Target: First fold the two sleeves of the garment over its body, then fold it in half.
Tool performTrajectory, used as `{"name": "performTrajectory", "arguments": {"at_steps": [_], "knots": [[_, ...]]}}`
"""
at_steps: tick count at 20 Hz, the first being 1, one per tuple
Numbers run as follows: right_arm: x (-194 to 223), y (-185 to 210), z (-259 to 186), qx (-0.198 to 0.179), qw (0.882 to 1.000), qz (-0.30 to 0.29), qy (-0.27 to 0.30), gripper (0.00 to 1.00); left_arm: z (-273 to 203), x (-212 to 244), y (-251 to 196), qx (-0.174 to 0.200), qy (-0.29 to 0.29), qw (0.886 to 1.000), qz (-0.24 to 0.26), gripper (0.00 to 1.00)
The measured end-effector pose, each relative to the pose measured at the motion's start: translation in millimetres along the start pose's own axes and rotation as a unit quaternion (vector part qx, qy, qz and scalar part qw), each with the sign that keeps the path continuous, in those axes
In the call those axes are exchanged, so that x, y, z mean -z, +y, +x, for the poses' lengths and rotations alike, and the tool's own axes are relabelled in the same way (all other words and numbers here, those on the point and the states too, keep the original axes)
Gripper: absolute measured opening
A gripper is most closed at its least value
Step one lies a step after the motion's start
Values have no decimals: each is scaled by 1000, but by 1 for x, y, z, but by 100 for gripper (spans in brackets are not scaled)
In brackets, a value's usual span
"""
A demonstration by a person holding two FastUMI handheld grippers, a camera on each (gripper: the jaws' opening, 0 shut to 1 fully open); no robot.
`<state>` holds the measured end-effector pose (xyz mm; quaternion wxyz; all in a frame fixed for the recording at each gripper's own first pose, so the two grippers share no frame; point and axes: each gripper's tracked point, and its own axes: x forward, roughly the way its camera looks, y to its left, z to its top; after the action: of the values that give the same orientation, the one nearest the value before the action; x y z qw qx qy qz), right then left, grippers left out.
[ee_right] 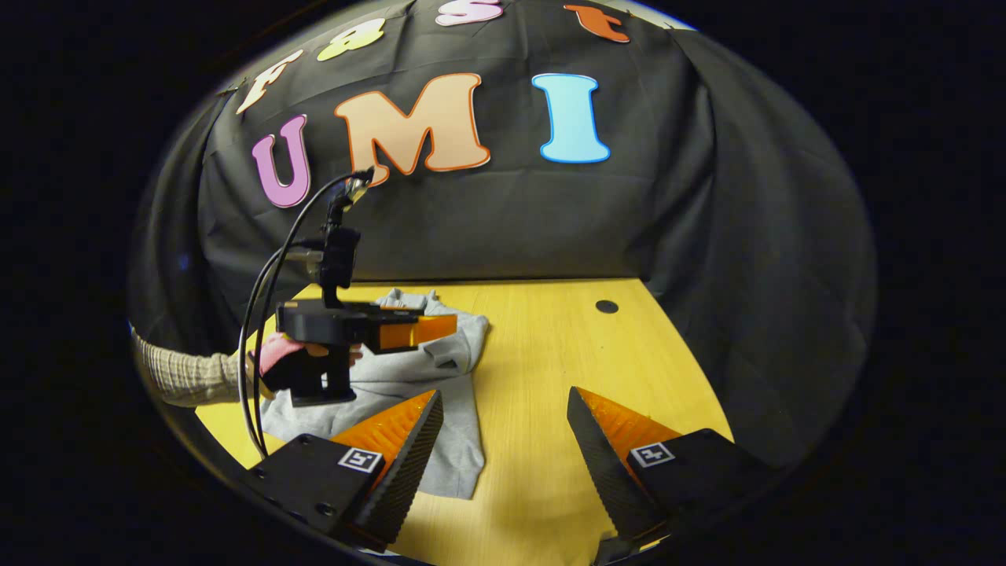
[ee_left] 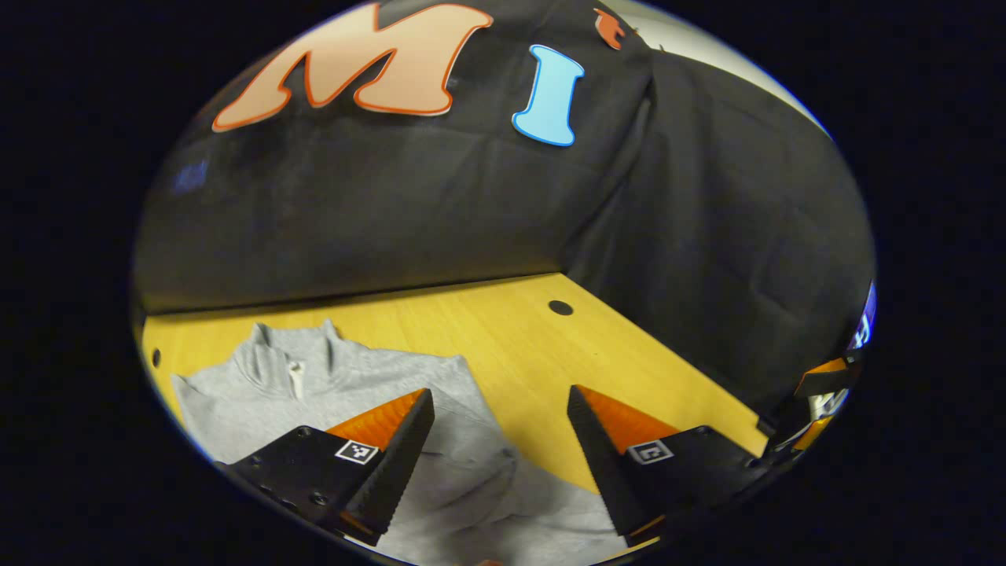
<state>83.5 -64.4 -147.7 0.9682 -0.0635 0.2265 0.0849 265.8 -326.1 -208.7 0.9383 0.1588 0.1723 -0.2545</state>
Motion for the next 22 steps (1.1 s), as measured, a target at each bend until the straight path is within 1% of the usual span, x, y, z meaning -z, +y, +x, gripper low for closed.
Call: {"name": "performTrajectory", "arguments": {"at_steps": [1, 2, 3, 4, 5, 6, 7, 8, 9, 10, 12, 14, 15, 16, 17, 18, 19, 22], "knots": [[8, 5, 3, -7, 1000, -3, 8, 99, -3, -8, 6, -5, -7, 1000, 19, 99], [13, 11, 4, -17, 1000, -6, 14, 99, -10, -13, 9, -6, -13, 999, 29, 95], [18, 18, 8, -24, 999, -12, 18, 99, -19, -16, 14, -8, -17, 999, 34, 95], [21, 25, 12, -29, 999, -18, 20, 96, -30, -18, 20, -13, -18, 999, 35, 95], [24, 31, 14, -36, 999, -23, 24, 96, -44, -19, 27, -19, -21, 999, 35, 94], [28, 39, 16, -43, 998, -27, 26, 99, -58, -18, 35, -28, -25, 999, 33, 95], [34, 45, 20, -50, 998, -29, 30, 99, -74, -16, 44, -40, -27, 998, 32, 95], [40, 51, 23, -56, 997, -32, 36, 96, -91, -12, 52, -52, -28, 998, 30, 95], [48, 57, 25, -63, 997, -35, 42, 99, -107, -7, 63, -64, -29, 997, 29, 95], [56, 62, 29, -68, 996, -38, 49, 99, -123, -1, 72, -76, -27, 996, 26, 95], [73, 69, 32, -75, 994, -43, 65, 99, -161, 18, 87, -99, -19, 995, 25, 95], [94, 73, 36, -81, 992, -51, 83, 99, -197, 41, 96, -117, 1, 992, 36, 94], [105, 72, 37, -81, 991, -59, 93, 96, -213, 53, 102, -129, 12, 991, 46, 94], [113, 72, 38, -81, 989, -68, 101, 96, -235, 69, 108, -141, 26, 988, 51, 95], [122, 70, 41, -80, 988, -71, 107, 99, -252, 84, 111, -150, 37, 987, 47, 94], [131, 71, 44, -80, 988, -70, 114, 96, -267, 100, 114, -160, 49, 985, 32, 94], [139, 71, 48, -79, 987, -66, 122, 99, -281, 118, 116, -170, 59, 984, 14, 94], [159, 71, 55, -72, 986, -52, 140, 99, -313, 172, 123, -205, 95, 973, -37, 95]]}}
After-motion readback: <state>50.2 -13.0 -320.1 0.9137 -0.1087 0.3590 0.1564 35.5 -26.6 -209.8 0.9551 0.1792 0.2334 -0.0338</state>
